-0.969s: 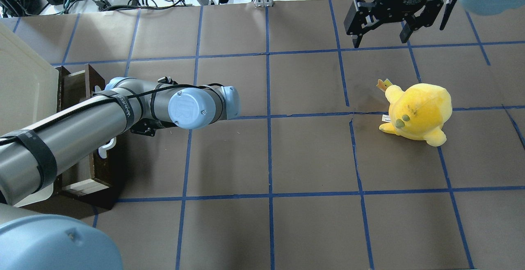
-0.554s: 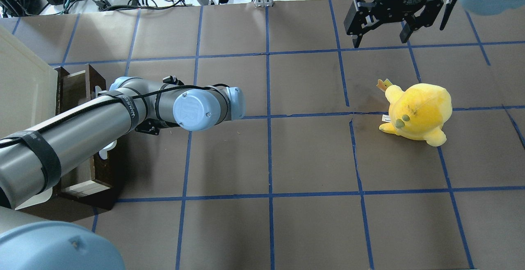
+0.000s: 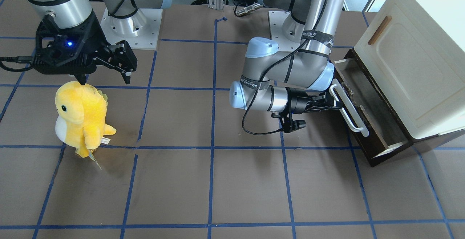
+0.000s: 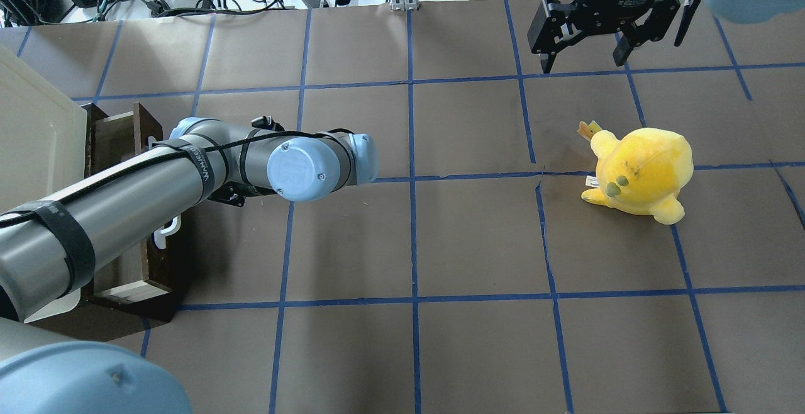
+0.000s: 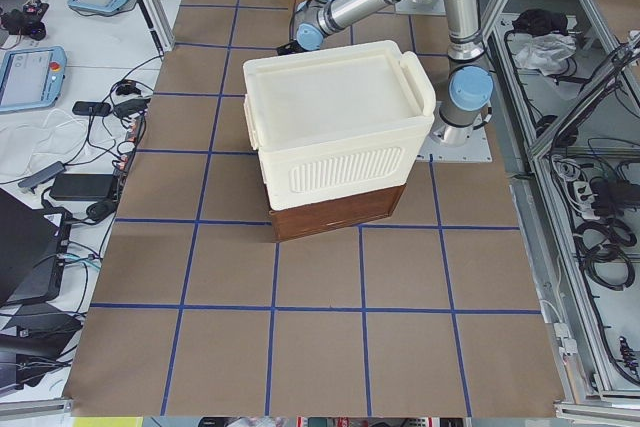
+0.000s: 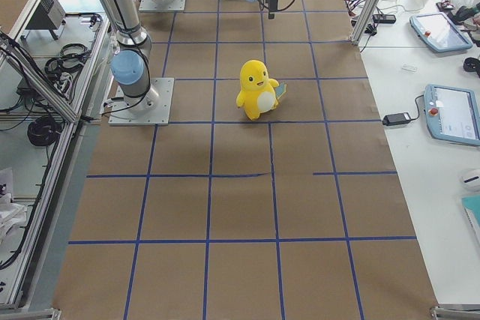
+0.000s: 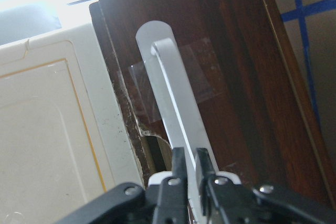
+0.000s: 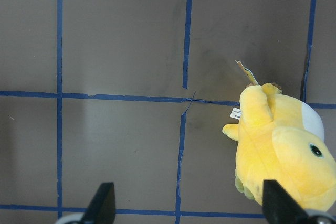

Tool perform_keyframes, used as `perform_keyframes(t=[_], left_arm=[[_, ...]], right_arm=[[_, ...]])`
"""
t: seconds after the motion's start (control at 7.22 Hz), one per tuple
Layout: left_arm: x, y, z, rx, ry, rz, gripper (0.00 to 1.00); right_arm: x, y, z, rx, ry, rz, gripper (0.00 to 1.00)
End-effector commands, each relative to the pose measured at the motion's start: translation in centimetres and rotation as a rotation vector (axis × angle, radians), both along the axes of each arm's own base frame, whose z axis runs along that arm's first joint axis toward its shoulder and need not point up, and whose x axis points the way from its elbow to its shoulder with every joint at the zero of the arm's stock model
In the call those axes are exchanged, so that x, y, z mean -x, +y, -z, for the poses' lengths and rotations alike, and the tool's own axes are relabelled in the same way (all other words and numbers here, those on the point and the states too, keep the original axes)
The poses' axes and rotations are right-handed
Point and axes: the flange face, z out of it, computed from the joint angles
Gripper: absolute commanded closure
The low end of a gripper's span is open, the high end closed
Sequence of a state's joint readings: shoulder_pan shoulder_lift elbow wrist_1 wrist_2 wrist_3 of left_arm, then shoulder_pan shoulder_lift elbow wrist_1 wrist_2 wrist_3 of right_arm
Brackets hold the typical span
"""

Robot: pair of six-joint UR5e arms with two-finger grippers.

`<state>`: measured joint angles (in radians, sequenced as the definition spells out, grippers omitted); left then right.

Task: Pull drawer sideways
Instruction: 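Pull the handle with the left gripper, sliding the drawer out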

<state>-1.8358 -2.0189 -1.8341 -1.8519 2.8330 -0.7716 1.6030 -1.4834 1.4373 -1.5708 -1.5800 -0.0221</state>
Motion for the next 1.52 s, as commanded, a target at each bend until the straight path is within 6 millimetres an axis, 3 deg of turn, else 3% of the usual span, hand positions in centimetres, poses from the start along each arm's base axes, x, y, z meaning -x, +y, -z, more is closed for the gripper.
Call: perform_keyframes(t=[0.0, 0.42, 0.69, 0.83, 0.97, 1.25, 1.38], left_arm=[[-0.1, -0.1, -0.6, 0.009, 0.004, -0.003, 0.23], [-1.2, -0.4, 0.2, 0.001, 0.014, -0.048, 0.30], [-3.4, -1.0, 0.8, -0.005, 0.014, -0.097, 0.41], [-3.5, -1.0, 1.0, -0.008, 0.015, -0.101, 0.51], [-3.5, -1.0, 0.9, -0.007, 0.017, -0.105, 0.70], [-3.2, -1.3, 0.8, 0.004, 0.030, -0.117, 0.82], [-2.8, -1.5, 0.4, 0.013, 0.038, -0.118, 0.96]], right_arm=[[0.0, 0.0, 0.0, 0.000, 0.000, -0.001, 0.00], [0.0, 0.0, 0.0, 0.000, 0.001, 0.001, 0.00], [0.0, 0.0, 0.0, 0.000, 0.000, 0.001, 0.00], [0.0, 0.0, 0.0, 0.000, 0.000, 0.001, 0.00], [0.0, 0.0, 0.0, 0.000, 0.000, 0.001, 0.00], [0.0, 0.0, 0.0, 0.000, 0.000, 0.001, 0.00], [0.0, 0.0, 0.0, 0.000, 0.001, 0.001, 0.00]])
